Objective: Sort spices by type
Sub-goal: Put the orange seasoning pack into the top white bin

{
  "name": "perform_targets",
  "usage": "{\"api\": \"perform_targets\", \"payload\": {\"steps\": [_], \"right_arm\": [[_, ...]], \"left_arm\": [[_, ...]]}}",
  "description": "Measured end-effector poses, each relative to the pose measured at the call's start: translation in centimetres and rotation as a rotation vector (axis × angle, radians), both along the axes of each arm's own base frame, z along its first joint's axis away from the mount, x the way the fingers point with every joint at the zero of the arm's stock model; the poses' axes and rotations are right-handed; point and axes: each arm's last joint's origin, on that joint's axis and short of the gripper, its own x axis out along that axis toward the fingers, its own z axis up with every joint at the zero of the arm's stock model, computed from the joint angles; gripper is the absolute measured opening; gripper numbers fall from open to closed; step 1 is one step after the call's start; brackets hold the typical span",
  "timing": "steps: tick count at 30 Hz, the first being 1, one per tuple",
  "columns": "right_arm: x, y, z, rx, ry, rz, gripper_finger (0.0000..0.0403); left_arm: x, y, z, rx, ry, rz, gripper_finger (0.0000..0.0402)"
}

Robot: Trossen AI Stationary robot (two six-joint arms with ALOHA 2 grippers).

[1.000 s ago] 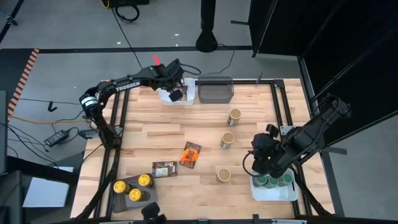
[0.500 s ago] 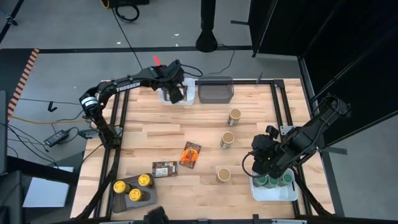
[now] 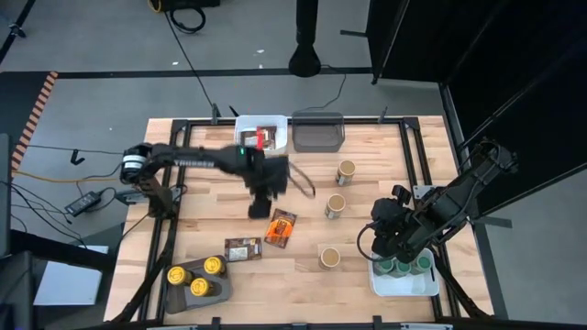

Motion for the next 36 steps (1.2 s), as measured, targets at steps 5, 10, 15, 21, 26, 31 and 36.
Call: {"api": "perform_targets", "payload": {"steps": [5,10,15,21,26,31,36], "right_arm": [[0.0,0.0,0.0,0.005,-0.005,-0.001,0.0190],[0.2,0.1,0.1,0.015,-0.018,-0.001,0.0190],[0.2,0.1,0.1,0.015,-0.018,0.000,0.0190],[0.2,0.1,0.1,0.018,-0.019,0.001,0.0190],[0.1,0.1,0.1,0.013,-0.014,0.005,0.0190],[0.1,0.1,0.1,0.015,-0.017,0.004,0.0190],[0.2,0.1,0.1,0.022,-0.021,-0.006,0.0190]], "left_arm": [[1.6,-3.6,-0.2,0.067,-0.175,-0.090,0.0201],[1.7,-4.5,-2.1,0.136,-0.231,-0.148,0.0219],[1.7,-2.7,-4.6,0.157,-0.267,-0.108,0.0246],[1.8,-0.9,-6.1,0.116,-0.261,-0.084,0.0257],[2.2,-0.5,-7.4,0.073,-0.242,-0.135,0.0257],[2.9,-0.6,-9.8,0.050,-0.181,-0.147,0.0257],[3.3,-0.5,-12.0,0.022,-0.128,-0.152,0.0255]]}}
